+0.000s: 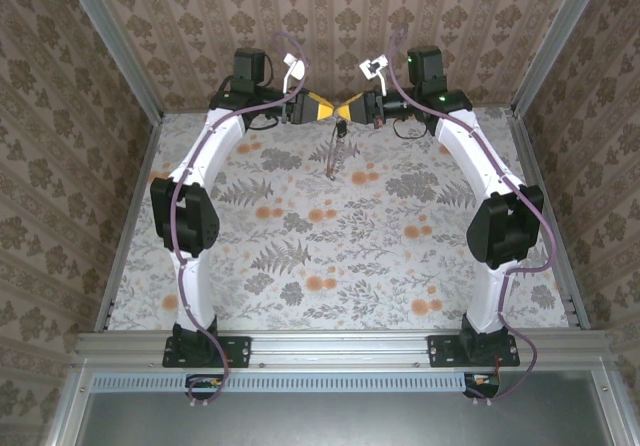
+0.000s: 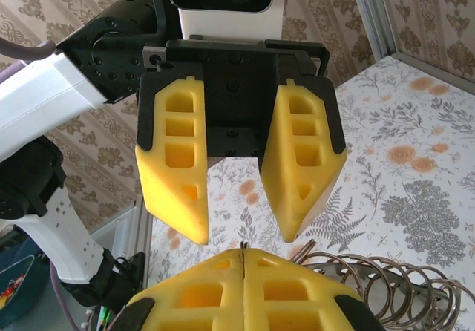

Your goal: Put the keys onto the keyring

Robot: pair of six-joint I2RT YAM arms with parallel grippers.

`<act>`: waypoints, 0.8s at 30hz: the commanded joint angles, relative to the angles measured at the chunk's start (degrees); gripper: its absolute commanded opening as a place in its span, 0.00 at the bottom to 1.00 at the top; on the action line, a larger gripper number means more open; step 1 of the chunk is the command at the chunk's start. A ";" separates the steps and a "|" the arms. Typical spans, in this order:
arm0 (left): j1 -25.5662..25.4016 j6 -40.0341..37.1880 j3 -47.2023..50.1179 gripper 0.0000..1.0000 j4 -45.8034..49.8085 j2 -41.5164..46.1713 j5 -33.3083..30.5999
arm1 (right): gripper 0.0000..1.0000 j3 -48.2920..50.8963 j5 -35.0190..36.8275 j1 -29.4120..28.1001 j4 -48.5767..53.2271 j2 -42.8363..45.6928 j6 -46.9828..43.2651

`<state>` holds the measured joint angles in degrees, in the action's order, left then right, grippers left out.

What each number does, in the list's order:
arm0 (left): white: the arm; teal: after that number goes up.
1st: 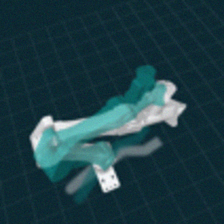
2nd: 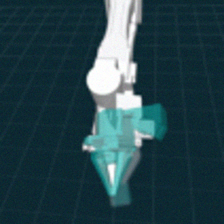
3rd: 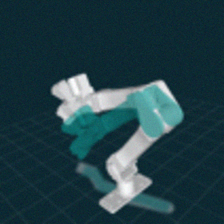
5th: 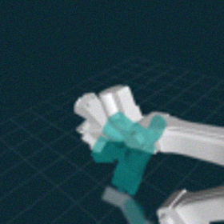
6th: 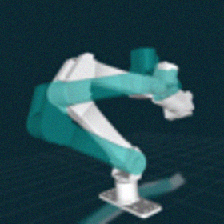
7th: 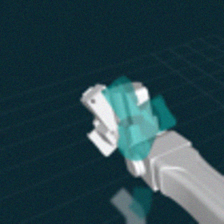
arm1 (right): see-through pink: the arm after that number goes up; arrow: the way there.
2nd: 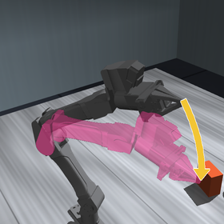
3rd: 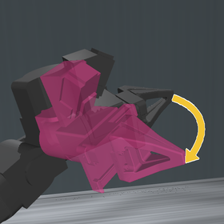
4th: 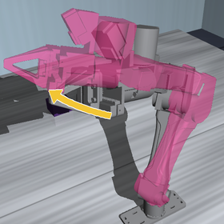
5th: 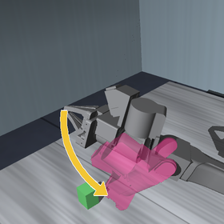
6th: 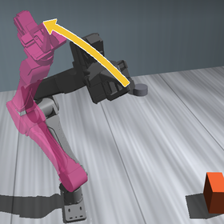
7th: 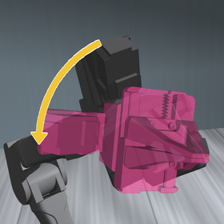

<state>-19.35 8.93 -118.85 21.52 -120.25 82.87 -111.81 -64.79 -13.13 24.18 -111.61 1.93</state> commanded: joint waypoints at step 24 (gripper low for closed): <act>-1.39 -3.39 -2.45 0.27 2.17 -0.26 2.63 | 0.00 -1.97 -1.74 0.57 -2.45 -0.89 1.76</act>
<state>-20.56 8.25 -119.37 21.69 -120.27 83.22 -111.81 -64.99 -12.88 23.73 -111.72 3.20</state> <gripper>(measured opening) 0.274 0.065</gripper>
